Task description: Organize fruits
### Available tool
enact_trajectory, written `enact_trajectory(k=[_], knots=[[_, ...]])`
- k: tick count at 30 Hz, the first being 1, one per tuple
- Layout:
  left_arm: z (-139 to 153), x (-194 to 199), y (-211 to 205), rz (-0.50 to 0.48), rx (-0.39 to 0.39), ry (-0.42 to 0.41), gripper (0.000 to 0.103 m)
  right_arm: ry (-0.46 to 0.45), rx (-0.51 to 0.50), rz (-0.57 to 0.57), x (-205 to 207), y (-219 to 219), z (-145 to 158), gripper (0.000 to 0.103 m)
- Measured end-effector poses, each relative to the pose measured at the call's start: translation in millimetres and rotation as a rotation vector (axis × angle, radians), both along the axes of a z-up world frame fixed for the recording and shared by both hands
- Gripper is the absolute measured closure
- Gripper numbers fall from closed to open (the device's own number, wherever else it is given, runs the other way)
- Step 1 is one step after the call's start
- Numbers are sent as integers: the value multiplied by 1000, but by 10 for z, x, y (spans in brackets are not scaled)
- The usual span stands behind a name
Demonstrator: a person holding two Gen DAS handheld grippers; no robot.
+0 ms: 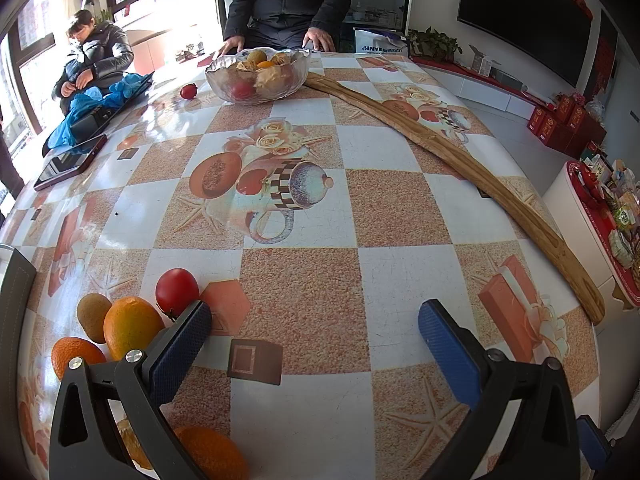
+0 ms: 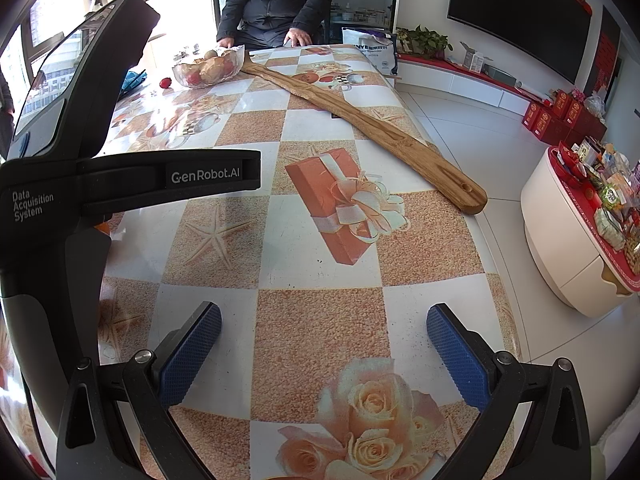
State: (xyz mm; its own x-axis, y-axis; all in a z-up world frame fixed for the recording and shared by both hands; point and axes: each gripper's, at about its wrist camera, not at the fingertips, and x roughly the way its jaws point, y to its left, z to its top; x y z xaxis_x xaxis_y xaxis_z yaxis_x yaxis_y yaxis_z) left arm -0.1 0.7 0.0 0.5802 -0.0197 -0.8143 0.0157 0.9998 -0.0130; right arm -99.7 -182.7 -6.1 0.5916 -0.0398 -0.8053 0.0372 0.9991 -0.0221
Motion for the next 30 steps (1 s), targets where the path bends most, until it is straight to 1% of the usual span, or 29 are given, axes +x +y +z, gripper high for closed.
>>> enact_trajectory(k=[20,22,24,25,27,30], knots=[[0,2,-1,0,-1,0,0,0,0,0,-4,-1,1,0],[2,6,-3,-17,-1,1,0,0,0,0,-5,-1,2,0],[13,11,-7,-66,-2,14,0,0,0,0,-5,-1,3,0],[27,33,-17,-75,-4,24,0,0,0,0,-6,-1,4,0],[139,-26,22,-80,-27,2,0,0,0,0,-7,-1,5,0],[417,-182,96,-101,-56,-45,0,0,0,0,-7,-3,6,0]])
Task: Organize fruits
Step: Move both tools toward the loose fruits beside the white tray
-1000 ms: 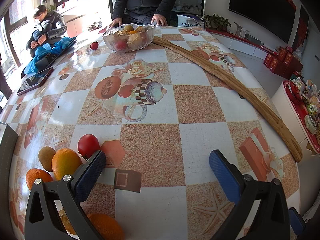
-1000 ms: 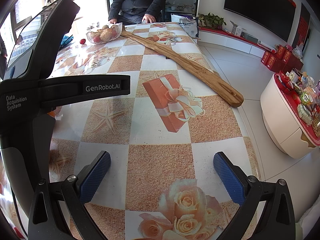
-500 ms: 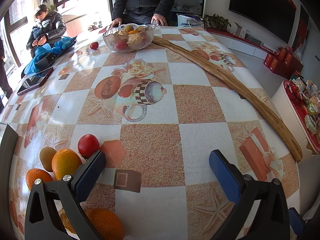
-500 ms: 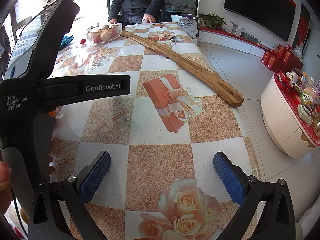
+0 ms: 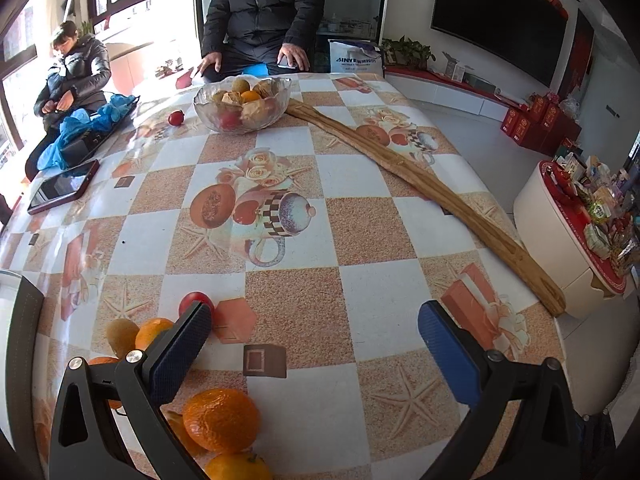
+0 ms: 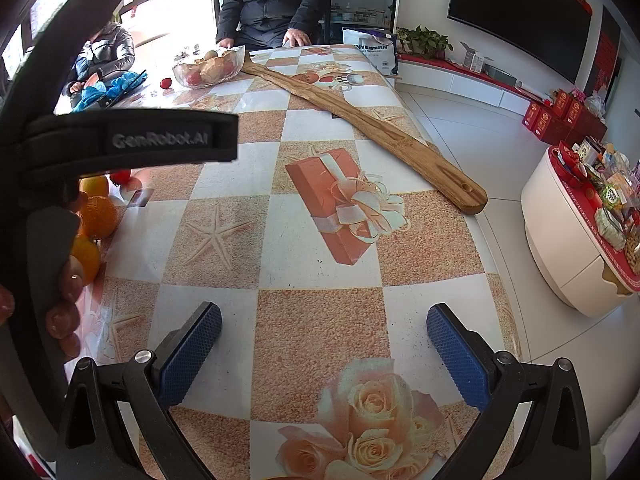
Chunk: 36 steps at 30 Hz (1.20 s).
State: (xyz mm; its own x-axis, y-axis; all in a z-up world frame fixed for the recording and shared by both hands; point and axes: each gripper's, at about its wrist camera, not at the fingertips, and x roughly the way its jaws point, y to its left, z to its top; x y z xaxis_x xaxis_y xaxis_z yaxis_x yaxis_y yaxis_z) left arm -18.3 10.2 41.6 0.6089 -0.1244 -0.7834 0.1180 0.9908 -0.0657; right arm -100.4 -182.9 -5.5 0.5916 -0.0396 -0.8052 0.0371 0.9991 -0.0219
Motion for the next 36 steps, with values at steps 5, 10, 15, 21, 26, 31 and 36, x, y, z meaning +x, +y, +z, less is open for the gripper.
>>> enact_trajectory(k=[5,10,15,21,26,31,36], knots=[[334,-369,371,-48,-25,-28,0,0,0,0,0,-2,2,0],[363,-973,980,-5,41,-96,0,0,0,0,-1,-2,2,0],[138,-1467,1390,27,120,-66,0,0,0,0,-2,-1,1,0],[-190,-1488,1545,88,160,18,0,0,0,0,-2,2,3,0],[-363,-1439,1597,114,164,30,0,0,0,0,0,6,7,0],[-406,-1225,1581,120,110,37,0,0,0,0,1,7,9,0],[-401,-1104,1530,114,72,59,0,0,0,0,1,7,10,0]])
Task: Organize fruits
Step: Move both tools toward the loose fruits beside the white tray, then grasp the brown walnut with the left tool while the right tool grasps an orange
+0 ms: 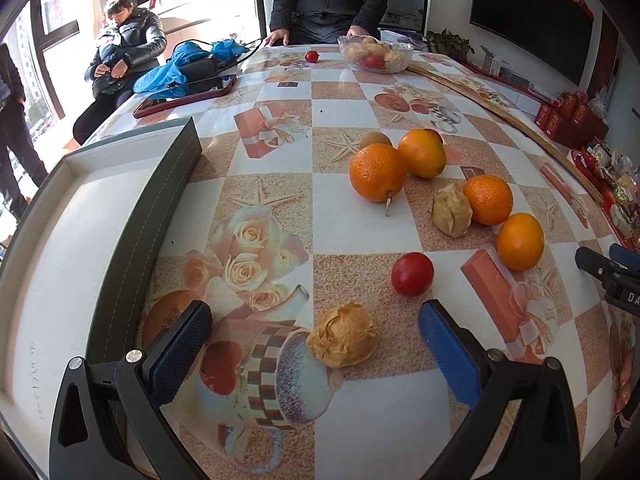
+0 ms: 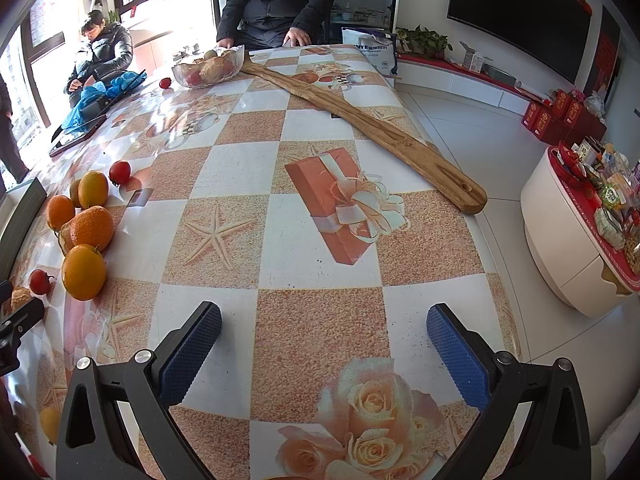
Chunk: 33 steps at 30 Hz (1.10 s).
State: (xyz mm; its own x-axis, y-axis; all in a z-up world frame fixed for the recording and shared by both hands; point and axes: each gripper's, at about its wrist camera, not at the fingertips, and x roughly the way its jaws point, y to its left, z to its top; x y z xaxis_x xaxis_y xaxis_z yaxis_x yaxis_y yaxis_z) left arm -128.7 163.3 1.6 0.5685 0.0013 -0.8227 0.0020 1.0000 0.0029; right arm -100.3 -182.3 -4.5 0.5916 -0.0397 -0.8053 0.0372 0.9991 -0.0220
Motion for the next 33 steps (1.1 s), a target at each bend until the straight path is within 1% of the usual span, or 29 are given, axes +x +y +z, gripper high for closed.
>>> enact_trajectory(k=[15,17,19,20,21,22,23,24,25,27,29,31,32,33], knots=[[-5,24,1,0,4,0,0,8,-3,-4,-20,3,3,0],[-5,29,-6,6,6,9,1,21,-2,-3,-15,20,9,0],[9,12,-22,6,8,13,5,65,13,12,29,63,15,0],[18,0,-35,3,10,10,9,78,50,47,51,142,44,0],[28,-15,-51,-2,14,5,15,66,112,89,24,200,106,0],[39,-29,-67,-10,17,0,18,46,161,125,1,271,175,0],[53,-42,-91,-16,20,-3,26,30,177,154,-13,382,235,0],[68,-50,-106,-20,23,-6,34,24,167,185,3,505,288,0],[76,-56,-112,-23,19,-6,40,29,150,217,29,634,317,0],[96,-74,-105,-15,14,-6,63,40,126,263,82,852,309,0],[106,-89,-70,0,11,-5,75,65,111,290,157,1024,236,0],[110,-106,-27,8,-8,-1,75,94,125,300,219,1121,140,1],[113,-115,-12,9,-12,0,75,105,136,302,242,1149,101,4],[113,-128,-10,9,-10,-2,75,116,143,303,259,1169,71,13]])
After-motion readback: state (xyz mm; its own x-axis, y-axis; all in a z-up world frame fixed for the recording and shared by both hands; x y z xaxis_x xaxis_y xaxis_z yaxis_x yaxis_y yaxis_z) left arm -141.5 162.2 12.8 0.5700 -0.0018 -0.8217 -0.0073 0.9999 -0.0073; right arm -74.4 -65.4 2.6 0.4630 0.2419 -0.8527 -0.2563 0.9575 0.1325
